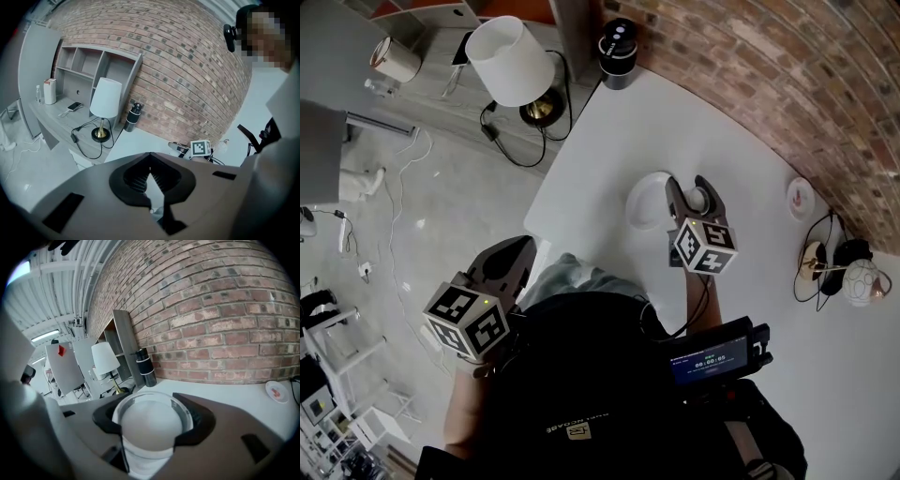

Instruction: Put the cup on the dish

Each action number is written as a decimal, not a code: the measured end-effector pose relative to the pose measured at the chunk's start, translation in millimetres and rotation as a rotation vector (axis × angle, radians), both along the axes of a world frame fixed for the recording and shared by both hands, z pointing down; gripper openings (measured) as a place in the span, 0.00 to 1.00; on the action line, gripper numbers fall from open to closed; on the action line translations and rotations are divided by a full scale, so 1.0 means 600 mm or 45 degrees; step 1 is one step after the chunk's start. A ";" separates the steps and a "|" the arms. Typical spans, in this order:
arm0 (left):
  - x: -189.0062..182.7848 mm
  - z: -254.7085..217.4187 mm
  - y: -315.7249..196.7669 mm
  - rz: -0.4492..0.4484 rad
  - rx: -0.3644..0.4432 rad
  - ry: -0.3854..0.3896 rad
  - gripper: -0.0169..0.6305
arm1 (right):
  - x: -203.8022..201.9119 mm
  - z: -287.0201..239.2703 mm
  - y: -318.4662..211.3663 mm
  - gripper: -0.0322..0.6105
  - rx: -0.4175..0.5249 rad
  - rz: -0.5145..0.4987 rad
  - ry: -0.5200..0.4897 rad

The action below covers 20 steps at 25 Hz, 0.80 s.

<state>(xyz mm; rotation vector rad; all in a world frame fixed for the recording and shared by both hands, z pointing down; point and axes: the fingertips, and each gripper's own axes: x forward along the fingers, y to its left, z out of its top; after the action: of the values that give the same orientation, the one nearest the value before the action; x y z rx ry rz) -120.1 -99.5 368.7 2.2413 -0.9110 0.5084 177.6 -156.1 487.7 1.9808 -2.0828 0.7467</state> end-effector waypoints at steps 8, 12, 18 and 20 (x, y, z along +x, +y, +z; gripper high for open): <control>-0.018 0.005 0.018 -0.077 -0.019 -0.030 0.04 | -0.007 0.072 -0.026 0.47 -0.060 -0.049 0.065; -0.028 0.007 0.026 -0.123 -0.027 -0.045 0.04 | -0.007 0.105 -0.034 0.47 -0.094 -0.048 0.068; -0.040 0.011 0.036 -0.178 -0.042 -0.062 0.04 | -0.009 0.153 -0.050 0.47 -0.135 -0.057 0.092; -0.044 0.012 0.039 -0.198 -0.050 -0.064 0.04 | -0.005 0.166 -0.055 0.47 -0.148 -0.050 0.101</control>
<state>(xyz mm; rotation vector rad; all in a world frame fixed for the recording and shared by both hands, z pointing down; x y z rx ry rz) -146.2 -76.2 375.9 2.1105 -1.0822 0.5087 174.6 -189.0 587.6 1.8715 -1.9807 0.7511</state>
